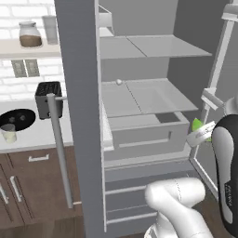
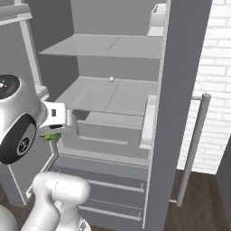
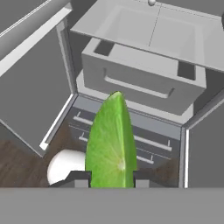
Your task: Grab a lemon wedge from the fridge and one ice cube from the ice bowl, and put them in the glass of lemonade.
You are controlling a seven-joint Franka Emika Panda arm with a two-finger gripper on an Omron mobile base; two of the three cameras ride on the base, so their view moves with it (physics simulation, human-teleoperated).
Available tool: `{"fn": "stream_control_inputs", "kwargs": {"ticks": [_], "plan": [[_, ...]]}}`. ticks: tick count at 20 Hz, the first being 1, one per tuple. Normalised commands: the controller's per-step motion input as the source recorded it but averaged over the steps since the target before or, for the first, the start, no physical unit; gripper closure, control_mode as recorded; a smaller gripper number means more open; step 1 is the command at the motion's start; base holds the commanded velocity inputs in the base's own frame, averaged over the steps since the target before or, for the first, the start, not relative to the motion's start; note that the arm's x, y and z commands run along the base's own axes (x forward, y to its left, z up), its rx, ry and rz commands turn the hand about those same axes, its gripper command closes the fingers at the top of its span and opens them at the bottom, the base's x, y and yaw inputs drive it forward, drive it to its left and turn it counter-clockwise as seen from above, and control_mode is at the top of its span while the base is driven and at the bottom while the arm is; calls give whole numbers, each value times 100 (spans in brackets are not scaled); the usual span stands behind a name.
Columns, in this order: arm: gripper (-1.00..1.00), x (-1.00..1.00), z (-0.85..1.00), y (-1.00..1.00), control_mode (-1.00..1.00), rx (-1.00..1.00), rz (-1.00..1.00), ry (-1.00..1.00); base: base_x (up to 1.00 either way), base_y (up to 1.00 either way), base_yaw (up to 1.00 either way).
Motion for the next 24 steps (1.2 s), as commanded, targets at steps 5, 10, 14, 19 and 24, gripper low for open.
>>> {"fn": "stream_control_inputs", "kwargs": {"ticks": [5, 10, 14, 19, 24], "plan": [[100, 0, 0, 0, 100, 0, 0, 0, -100, -38, -7], [100, 0, 0, 0, 100, 0, 0, 0, -100, 6, 21], [100, 0, 0, 0, 100, 0, 0, 0, -16, 26, 92], [100, 0, 0, 0, 100, 0, 0, 0, 0, 19, 100], [100, 0, 0, 0, 100, 0, 0, 0, 20, 31, 91]]}}
